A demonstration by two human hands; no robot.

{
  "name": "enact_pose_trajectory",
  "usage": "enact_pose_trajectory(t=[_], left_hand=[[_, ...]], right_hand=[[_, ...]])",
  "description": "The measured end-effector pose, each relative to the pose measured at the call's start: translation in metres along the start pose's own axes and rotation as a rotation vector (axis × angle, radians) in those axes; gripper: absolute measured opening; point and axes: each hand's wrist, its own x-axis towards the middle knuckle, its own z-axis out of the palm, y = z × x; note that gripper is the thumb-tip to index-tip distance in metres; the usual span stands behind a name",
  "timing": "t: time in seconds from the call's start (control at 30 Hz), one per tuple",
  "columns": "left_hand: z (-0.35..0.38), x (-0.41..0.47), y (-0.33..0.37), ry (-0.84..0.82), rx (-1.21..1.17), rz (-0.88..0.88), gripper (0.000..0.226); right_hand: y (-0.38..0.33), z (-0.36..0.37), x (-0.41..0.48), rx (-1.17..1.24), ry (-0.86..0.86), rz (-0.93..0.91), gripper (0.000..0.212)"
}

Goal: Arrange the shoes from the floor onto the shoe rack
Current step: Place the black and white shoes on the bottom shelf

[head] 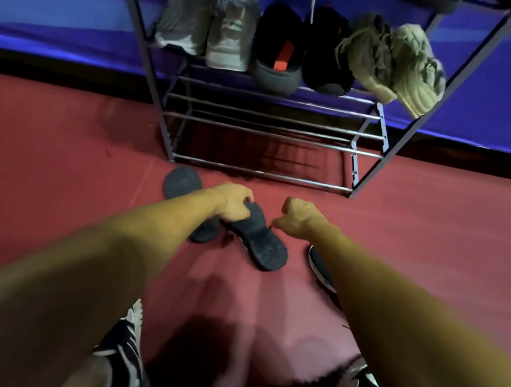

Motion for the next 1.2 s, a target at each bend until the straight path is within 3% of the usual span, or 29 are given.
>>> enact_pose_trajectory(t=[0.23,0.53,0.8,1.2], left_hand=[[0.044,0.022,-0.025,-0.201,-0.113,-0.106,0.057],[0.087,0.060,-0.047,-0.208,-0.206,-0.123,0.058],[0.099,0.079,-0.062,-0.213,-0.252,-0.150,0.055],[0.056,0.060,-0.050,-0.131,-0.245,-0.099,0.062]], right_hand=[[-0.001,0.052,0.028,-0.095,-0.154,0.017,0.049],[-0.007,0.088,0.063,-0.081,-0.158,0.089,0.089],[-0.010,0.104,0.072,-0.097,-0.034,0.144,0.085],[-0.026,0.037,0.039,0.044,-0.142,0.161,0.078]])
